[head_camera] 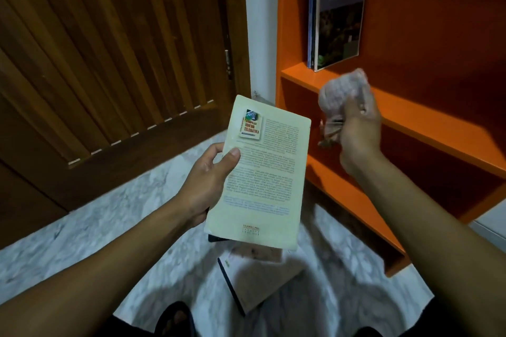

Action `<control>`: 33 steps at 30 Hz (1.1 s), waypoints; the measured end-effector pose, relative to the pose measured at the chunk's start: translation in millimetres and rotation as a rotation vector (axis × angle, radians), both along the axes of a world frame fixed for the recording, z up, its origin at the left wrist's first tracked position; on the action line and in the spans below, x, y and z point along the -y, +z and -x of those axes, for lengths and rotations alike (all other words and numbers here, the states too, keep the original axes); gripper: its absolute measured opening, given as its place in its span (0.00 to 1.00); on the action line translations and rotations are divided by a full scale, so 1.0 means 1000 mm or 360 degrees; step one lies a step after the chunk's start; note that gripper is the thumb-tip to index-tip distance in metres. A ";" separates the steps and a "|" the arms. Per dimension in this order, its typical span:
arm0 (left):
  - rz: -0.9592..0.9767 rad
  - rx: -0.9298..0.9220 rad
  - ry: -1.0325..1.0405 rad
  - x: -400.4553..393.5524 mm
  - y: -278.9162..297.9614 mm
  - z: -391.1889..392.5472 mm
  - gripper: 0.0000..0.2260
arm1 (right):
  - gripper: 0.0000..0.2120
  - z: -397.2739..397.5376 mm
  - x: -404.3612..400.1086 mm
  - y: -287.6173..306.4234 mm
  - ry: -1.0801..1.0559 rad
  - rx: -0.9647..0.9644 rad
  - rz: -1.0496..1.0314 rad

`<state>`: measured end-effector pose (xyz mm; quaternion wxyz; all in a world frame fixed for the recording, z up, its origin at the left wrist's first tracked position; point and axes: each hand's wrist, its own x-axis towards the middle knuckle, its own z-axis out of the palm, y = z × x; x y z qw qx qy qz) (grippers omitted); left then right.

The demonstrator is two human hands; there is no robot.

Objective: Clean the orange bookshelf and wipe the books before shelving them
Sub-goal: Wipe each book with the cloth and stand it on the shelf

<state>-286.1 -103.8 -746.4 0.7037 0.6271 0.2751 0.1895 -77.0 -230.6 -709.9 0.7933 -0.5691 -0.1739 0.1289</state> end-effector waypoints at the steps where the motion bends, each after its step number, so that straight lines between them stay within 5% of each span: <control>1: -0.0008 -0.0004 -0.0032 0.005 -0.001 -0.003 0.12 | 0.17 0.006 -0.006 0.000 0.0046 0.0288 0.0128; 5: -0.0007 0.0037 -0.0052 0.017 -0.004 -0.014 0.12 | 0.17 0.021 -0.019 -0.041 0.0264 0.1189 0.0875; 12: 0.0228 0.0097 0.0392 -0.010 0.002 -0.018 0.09 | 0.21 0.059 0.001 -0.084 0.0736 0.1477 0.0759; 18: 0.0213 0.0044 0.0610 -0.033 0.005 -0.001 0.16 | 0.21 0.077 0.021 -0.083 0.1001 0.1339 0.0766; 24: 0.0054 -0.0014 0.0685 -0.036 0.007 0.012 0.16 | 0.09 0.078 0.030 -0.063 0.1197 0.1087 0.0728; 29: -0.0129 -0.0138 0.0605 -0.023 0.004 0.013 0.13 | 0.08 0.049 0.007 -0.048 0.0483 0.0503 0.0454; 33: -0.0244 -0.0197 0.0386 0.004 0.000 0.005 0.12 | 0.12 0.041 -0.013 -0.030 0.0089 0.0539 0.0288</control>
